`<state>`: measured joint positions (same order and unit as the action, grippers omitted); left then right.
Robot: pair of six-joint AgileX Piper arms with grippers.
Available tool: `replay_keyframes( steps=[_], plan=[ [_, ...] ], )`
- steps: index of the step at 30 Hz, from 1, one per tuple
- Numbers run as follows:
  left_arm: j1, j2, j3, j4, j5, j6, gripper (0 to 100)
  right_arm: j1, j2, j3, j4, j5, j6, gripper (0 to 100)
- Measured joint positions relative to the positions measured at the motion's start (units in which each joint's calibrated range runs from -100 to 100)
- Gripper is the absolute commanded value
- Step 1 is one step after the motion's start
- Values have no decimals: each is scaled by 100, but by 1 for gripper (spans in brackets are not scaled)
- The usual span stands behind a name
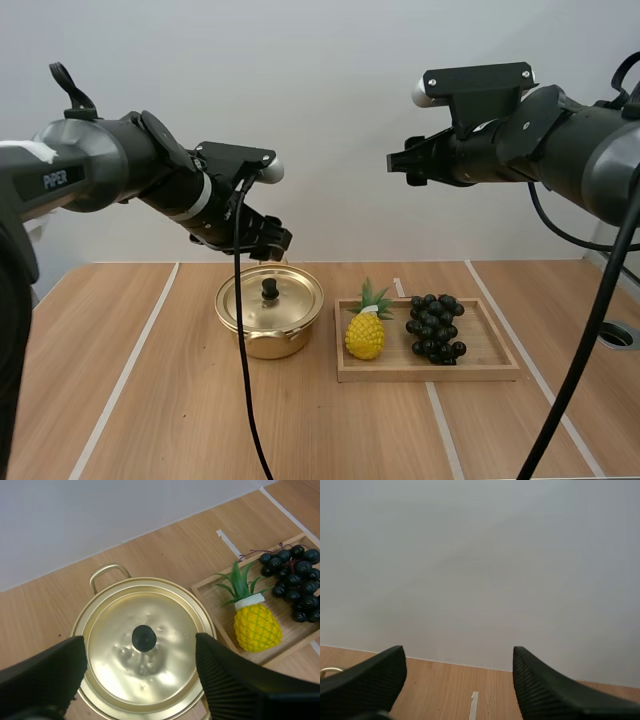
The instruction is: Open the pot, put the pineapple inside, and close it
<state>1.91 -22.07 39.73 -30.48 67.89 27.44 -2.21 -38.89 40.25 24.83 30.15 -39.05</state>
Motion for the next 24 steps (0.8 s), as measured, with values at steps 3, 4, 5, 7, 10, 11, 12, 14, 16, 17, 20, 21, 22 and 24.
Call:
replay_keyframes(
  steps=[3,4,5,7,10,11,12,14,16,17,20,21,22,24],
  plan=[
    [0,11,0,24,-185,134,100,0,0,0,0,0,0,100],
    [0,25,0,52,-204,160,100,0,0,0,0,0,0,100],
    [0,58,0,62,-204,185,100,0,0,0,0,0,0,100],
    [0,191,0,95,-204,208,100,0,0,0,0,0,0,100],
    [0,402,0,146,-204,233,100,0,0,0,0,0,0,100],
    [0,460,0,164,-204,233,100,0,0,0,0,0,0,100],
    [-7,551,-3,188,-204,233,100,0,0,0,0,0,0,100],
    [-43,660,-3,205,-222,289,100,0,0,0,0,0,0,100],
    [-129,770,-3,244,-222,322,100,0,0,0,0,0,0,100],
    [-183,839,-3,254,-222,322,100,0,0,0,0,0,0,100],
    [-331,992,-3,365,-310,343,100,0,0,0,0,0,0,100],
    [-373,1021,-3,408,-352,343,100,0,0,0,0,0,0,100],
    [-407,1054,-3,438,-421,343,100,0,0,0,0,0,0,100],
    [-436,1090,-3,496,-534,343,100,0,0,0,0,0,0,100]
  ],
)
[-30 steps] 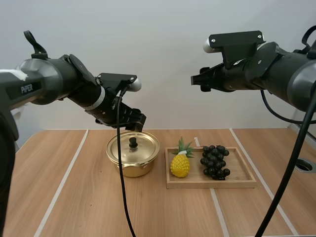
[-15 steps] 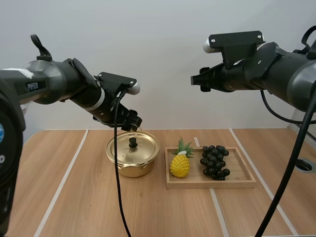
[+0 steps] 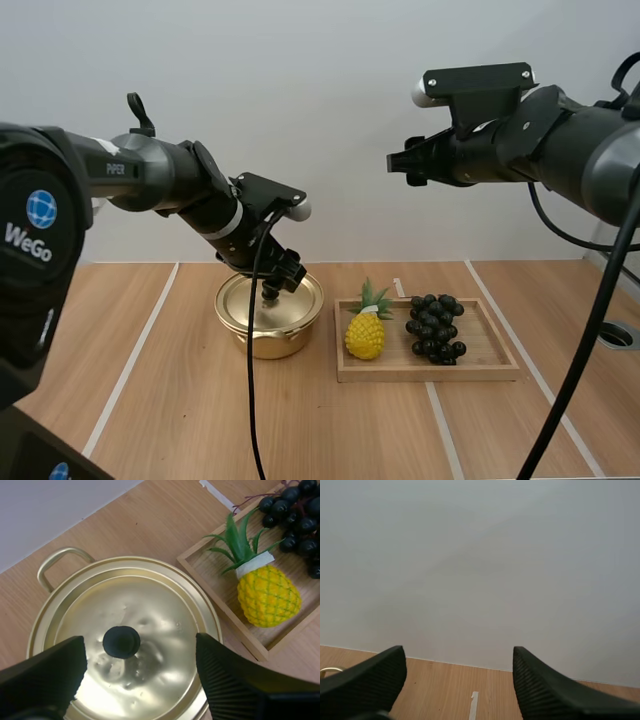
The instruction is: Open the pot, put the pineapple inside, and close it
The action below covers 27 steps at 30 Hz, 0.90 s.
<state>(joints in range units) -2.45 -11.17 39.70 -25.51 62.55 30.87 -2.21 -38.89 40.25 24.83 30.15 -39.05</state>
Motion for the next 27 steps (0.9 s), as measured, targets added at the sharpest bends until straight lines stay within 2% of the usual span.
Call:
replay_keyframes(
  steps=[9,27],
  plan=[
    [-6,132,0,442,-408,-35,100,0,0,0,0,0,0,100],
    [-6,670,-297,467,-664,-45,100,0,0,0,0,0,0,100]
  ],
)
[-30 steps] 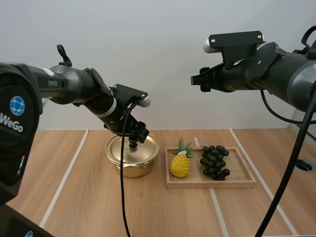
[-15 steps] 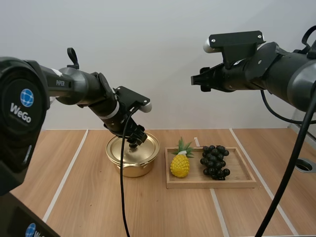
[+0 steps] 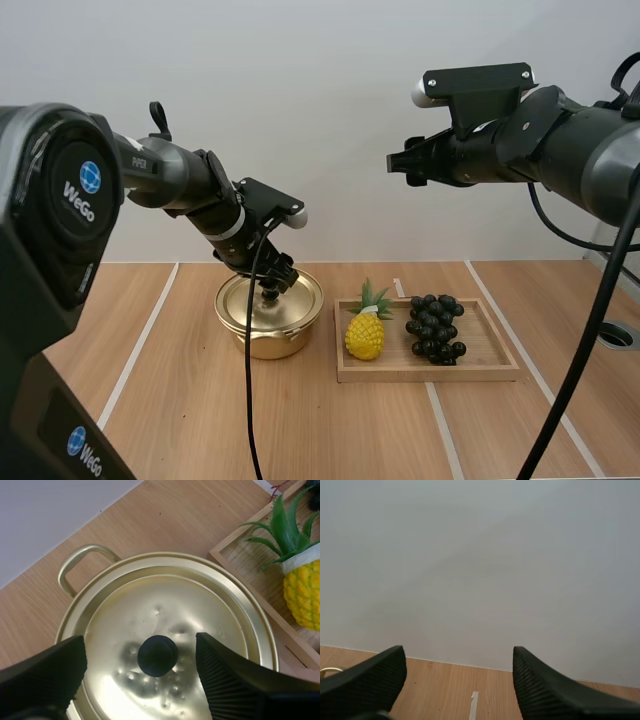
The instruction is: Open the pot, put the pineapple inside, and close it
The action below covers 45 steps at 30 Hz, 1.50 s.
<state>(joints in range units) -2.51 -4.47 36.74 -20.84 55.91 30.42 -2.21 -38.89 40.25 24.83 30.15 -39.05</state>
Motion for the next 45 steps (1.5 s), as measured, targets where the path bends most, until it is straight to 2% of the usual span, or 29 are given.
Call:
replay_keyframes(
  steps=[13,17,19,33,34,35,36,38,39,45],
  plan=[
    [0,235,-35,-25,17,-21,100,0,0,0,0,0,0,100],
    [0,235,-35,-36,17,-40,79,0,0,0,0,0,0,100],
    [0,235,-35,-36,17,-50,73,0,0,0,0,0,0,100],
    [0,332,-40,-47,72,-61,72,0,0,0,0,0,0,100],
    [0,346,-40,-47,72,-61,69,0,0,0,0,0,0,100],
    [0,344,-40,-47,86,-61,58,0,0,0,0,0,0,100],
    [0,371,-40,-47,86,-61,44,0,0,0,0,0,0,100],
    [0,395,-51,-55,86,-61,9,0,0,0,0,0,0,100],
    [-3,395,-51,-85,126,-67,0,0,0,0,0,0,0,100],
    [-9,395,-51,-126,126,-58,0,0,0,0,0,0,0,100]
  ],
)
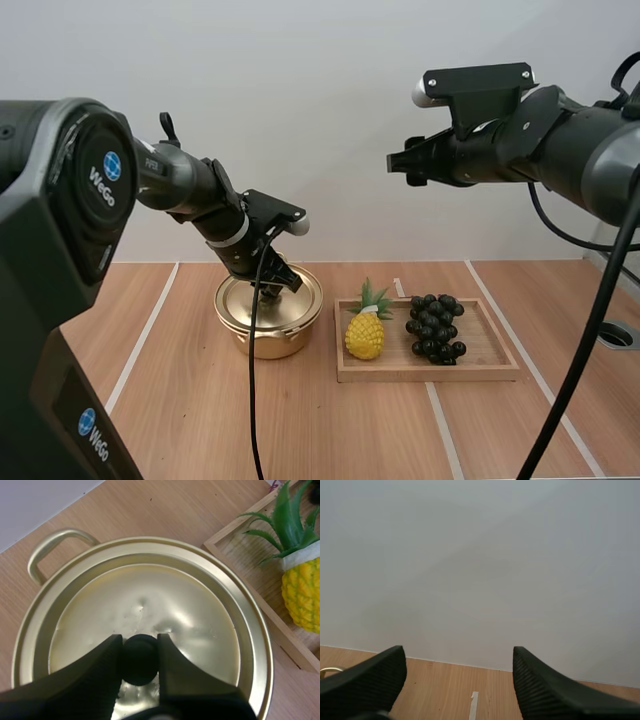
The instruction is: Open the pot, put the pineapple inside, and close it
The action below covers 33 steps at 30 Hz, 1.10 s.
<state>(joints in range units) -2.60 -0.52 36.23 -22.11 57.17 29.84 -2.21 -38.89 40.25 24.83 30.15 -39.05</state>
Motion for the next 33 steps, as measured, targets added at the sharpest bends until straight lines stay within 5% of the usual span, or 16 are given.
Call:
replay_keyframes(
  steps=[15,33],
  plan=[
    [0,-114,-362,0,180,0,0,0,0,0,0,0,0,100],
    [0,-1339,-2134,0,508,-361,0,0,0,0,0,0,0,100]
  ],
)
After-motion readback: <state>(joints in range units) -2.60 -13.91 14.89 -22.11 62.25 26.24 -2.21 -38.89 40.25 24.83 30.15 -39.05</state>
